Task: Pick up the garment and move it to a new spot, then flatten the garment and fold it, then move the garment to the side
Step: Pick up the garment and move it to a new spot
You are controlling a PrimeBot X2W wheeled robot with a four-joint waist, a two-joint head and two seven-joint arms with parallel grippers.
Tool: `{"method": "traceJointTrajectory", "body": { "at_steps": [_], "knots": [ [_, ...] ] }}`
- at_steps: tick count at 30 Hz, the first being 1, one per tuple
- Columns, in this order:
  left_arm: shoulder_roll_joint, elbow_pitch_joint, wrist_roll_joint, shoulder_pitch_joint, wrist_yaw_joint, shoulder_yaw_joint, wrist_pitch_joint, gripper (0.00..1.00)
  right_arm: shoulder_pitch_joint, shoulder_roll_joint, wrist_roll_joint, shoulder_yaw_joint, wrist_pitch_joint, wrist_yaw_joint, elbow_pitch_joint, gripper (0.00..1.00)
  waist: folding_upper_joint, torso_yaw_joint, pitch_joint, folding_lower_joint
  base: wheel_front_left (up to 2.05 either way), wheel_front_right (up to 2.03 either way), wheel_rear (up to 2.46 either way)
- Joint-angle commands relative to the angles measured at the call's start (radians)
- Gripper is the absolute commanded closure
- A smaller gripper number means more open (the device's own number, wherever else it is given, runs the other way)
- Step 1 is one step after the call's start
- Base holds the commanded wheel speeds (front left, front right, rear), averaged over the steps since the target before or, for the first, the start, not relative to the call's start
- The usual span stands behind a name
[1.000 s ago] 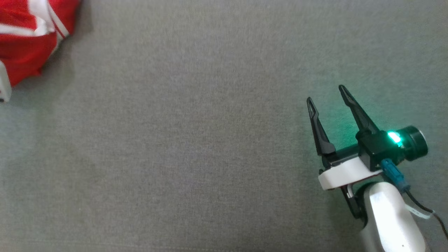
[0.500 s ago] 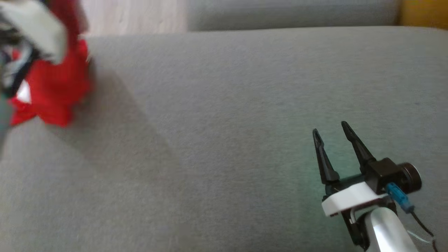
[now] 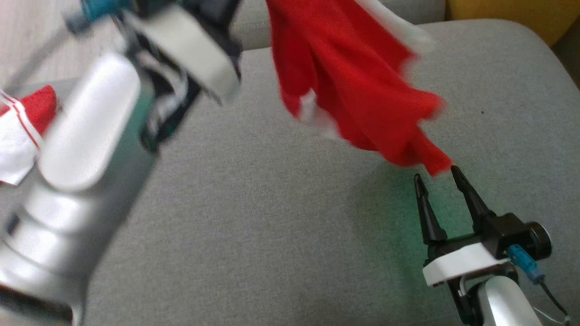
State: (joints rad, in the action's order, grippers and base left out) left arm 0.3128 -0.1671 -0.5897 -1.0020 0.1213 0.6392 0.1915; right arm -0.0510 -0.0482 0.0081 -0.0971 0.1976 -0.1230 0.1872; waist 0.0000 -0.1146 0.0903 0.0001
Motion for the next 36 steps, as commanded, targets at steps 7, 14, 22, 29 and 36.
{"method": "traceJointTrajectory", "body": {
  "at_steps": [7, 14, 22, 29, 36],
  "knots": [
    [0.02, -0.052, -0.096, 0.327, -0.086, -0.061, -0.13, 1.0, -0.03, -0.002, -0.001, 0.009, 0.02, -0.008, -0.03, 0.0, 0.0, 0.011, 0.054, -0.0001, 0.0, 0.0, 0.0],
    [0.033, -0.212, -0.087, 0.538, -0.121, -0.072, -0.307, 1.0, -0.047, -0.002, -0.015, 0.028, 0.018, -0.008, -0.036, 0.0, 0.0, 0.032, 0.099, -0.0001, 0.0, 0.0, 0.0],
    [-0.013, -0.35, -0.116, 0.563, -0.103, -0.091, -0.395, 0.61, -0.07, -0.002, -0.025, 0.023, 0.012, -0.008, -0.031, 0.0, 0.0, 0.05, 0.109, -0.0001, 0.0, 0.0, 0.0],
    [-0.04, -0.412, -0.112, 0.553, -0.096, -0.097, -0.43, 0.0, -0.076, -0.002, -0.03, 0.013, 0.008, -0.008, -0.021, 0.0, 0.0, 0.058, 0.093, -0.0001, 0.0, 0.0, 0.0],
    [-0.026, -0.352, -0.102, 0.618, -0.139, -0.172, -0.451, 0.0, -0.06, -0.002, -0.039, 0.029, -0.01, -0.008, -0.012, 0.0, 0.0, 0.075, 0.019, -0.0001, 0.0, 0.0, 0.0]
  ]
}}
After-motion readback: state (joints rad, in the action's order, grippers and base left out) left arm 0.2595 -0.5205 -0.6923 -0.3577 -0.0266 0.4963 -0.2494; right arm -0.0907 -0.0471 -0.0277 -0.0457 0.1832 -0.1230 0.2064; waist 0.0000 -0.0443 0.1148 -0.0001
